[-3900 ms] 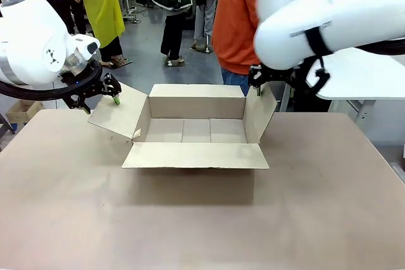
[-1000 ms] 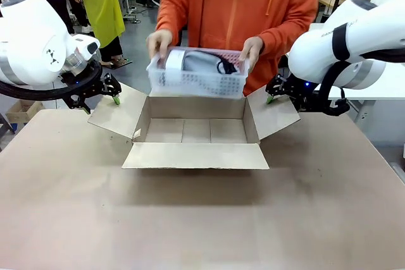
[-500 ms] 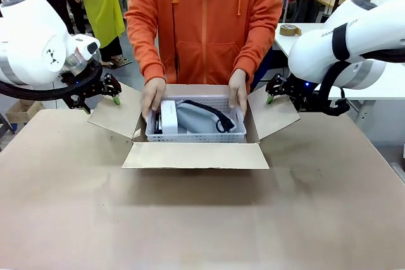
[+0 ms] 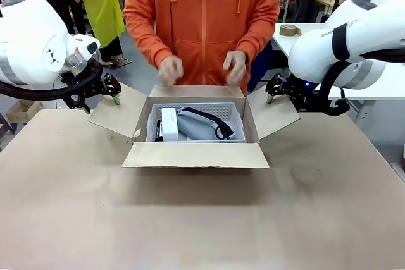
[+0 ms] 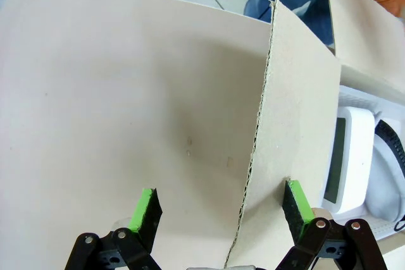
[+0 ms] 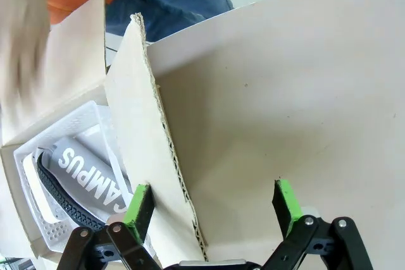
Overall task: Pack the gift set into the box.
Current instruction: Lift both hands away from the flaps of the Package Box.
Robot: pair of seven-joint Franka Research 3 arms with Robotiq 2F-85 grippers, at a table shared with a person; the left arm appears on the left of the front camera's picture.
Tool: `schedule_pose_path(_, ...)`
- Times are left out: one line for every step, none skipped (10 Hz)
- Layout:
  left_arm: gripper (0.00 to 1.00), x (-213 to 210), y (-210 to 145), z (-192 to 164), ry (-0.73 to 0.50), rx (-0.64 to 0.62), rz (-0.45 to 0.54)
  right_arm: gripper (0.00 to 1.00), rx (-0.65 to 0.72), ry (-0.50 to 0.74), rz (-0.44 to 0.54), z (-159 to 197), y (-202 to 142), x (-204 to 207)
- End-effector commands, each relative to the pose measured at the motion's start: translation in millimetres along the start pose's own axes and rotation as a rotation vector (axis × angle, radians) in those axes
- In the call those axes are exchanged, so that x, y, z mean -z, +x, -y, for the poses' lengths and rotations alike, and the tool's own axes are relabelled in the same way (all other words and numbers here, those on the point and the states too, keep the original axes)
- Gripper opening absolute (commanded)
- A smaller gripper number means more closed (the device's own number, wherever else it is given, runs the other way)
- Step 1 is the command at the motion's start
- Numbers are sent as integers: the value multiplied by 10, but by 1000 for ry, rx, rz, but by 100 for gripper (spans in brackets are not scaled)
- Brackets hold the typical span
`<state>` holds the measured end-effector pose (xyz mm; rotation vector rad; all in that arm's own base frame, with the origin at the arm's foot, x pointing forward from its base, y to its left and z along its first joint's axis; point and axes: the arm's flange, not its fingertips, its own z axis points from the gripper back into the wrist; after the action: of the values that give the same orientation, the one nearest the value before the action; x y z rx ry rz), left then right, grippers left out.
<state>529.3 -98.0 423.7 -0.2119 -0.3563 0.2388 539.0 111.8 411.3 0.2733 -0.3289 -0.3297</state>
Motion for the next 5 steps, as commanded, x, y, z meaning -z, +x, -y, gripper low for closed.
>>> schedule_pose_path(100, -15, -18, 13, 19, -11, 6, 100, 13, -17, 2, -41, 16, -32)
schedule_pose_path(100, 0, 0, 0, 0, 0, 0, 100, 0, 0, 0, 0, 0, 0)
schedule_pose_path(100, -295, 46, -116, -207, 59, -108, 100, -84, 118, -60, 46, 31, -273)
schedule_pose_path(100, -689, 105, -441, -539, 88, -234, 100, -64, 395, -161, 353, 117, -729)
schedule_pose_path(100, -883, 154, -840, -853, 98, -333, 100, -69, 648, -240, 745, 127, -1076)
